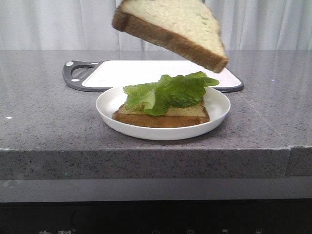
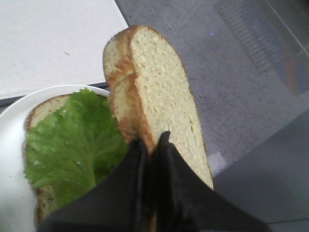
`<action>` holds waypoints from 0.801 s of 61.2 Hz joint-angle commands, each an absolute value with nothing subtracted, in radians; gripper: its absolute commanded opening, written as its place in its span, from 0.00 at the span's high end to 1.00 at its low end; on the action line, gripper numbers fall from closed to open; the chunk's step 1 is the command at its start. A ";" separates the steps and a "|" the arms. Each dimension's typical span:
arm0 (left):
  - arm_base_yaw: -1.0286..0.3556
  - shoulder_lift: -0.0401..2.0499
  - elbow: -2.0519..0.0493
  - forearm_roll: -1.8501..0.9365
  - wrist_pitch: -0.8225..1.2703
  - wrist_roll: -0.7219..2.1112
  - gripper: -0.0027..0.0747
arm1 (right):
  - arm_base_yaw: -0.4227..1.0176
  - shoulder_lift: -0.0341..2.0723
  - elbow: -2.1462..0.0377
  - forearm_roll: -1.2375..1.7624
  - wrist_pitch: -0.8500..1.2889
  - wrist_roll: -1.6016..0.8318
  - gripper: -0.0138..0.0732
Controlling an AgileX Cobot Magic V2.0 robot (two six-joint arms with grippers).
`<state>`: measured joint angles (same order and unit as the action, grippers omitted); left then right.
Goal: Left arm grabs bread, right arm adds lettuce
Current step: 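Bring the held bread slice over the lettuce with the left gripper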
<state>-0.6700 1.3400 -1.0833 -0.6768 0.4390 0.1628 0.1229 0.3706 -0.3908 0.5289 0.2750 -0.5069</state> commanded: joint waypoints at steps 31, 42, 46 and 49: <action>-0.320 1.574 -1.131 -1.498 1.051 0.772 0.99 | 0.117 0.373 -0.416 0.548 0.200 -0.508 0.96; -0.320 1.604 -1.127 -1.470 1.040 0.772 0.99 | 0.117 0.373 -0.416 0.548 0.200 -0.508 0.96; -0.320 1.611 -1.127 -1.464 1.030 0.772 0.99 | 0.117 0.373 -0.416 0.548 0.200 -0.508 0.96; -0.320 1.612 -1.127 -1.465 1.013 0.772 0.99 | 0.117 0.373 -0.416 0.548 0.200 -0.508 0.96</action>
